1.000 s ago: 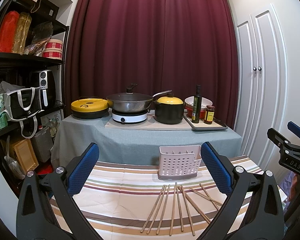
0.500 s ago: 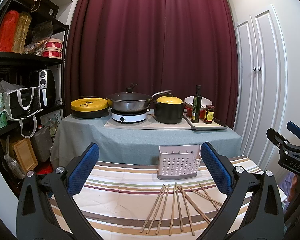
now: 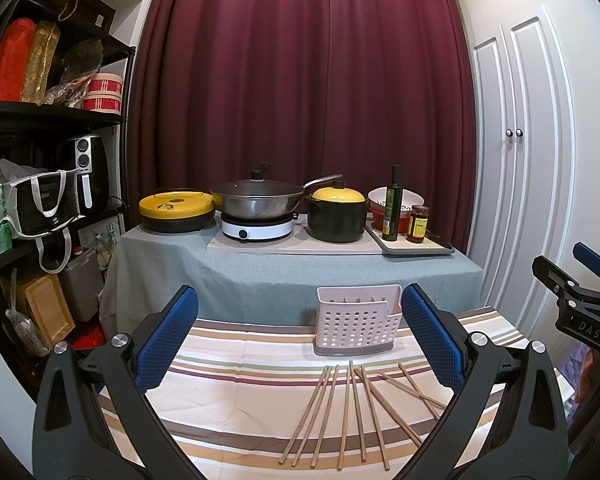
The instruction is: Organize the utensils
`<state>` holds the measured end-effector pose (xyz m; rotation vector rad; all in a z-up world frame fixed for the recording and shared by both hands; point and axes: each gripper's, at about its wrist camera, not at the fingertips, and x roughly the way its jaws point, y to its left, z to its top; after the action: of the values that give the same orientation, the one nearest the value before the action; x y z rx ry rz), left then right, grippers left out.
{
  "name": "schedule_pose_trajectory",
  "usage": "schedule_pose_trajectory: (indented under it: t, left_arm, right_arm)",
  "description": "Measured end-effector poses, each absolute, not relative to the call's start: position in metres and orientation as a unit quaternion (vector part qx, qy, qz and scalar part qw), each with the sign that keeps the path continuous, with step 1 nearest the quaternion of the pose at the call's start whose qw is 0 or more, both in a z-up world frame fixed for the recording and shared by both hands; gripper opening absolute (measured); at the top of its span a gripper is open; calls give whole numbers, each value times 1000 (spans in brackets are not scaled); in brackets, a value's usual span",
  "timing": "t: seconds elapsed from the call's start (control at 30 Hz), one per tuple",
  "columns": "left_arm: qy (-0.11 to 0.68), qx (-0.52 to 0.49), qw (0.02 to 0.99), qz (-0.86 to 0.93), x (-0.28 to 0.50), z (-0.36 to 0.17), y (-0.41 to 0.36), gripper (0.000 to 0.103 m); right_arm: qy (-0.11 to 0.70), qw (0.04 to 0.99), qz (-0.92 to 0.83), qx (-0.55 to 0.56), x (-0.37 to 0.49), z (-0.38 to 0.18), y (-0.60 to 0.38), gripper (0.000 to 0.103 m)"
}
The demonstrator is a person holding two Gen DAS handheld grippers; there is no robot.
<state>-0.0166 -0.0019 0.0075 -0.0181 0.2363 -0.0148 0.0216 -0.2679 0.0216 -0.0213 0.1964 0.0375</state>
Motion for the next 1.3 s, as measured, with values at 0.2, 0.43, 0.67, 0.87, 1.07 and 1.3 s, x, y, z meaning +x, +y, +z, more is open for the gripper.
schedule_pose_trajectory:
  t: [0.2, 0.43, 0.67, 0.87, 1.07, 1.3]
  left_arm:
    - [132, -10, 991, -8, -5, 0, -4, 99]
    - [157, -12, 988, -11, 20, -18, -5, 99]
    - [192, -16, 981, -13, 56, -65, -2, 99]
    - [236, -5, 972, -1, 82, -122, 9, 99]
    - [277, -13, 961, 12, 97, -172, 27, 99]
    - [301, -7, 953, 24, 101, -209, 39, 98]
  right_arm:
    - [112, 993, 20, -6, 32, 12, -272, 97]
    - [141, 990, 17, -2, 51, -8, -279, 97]
    - [170, 985, 35, 11, 74, -52, -295, 97]
    - [240, 970, 46, -1, 94, -126, -307, 97]
    - [265, 963, 40, -4, 88, -174, -316, 97]
    - [285, 956, 64, -5, 87, -211, -326, 95]
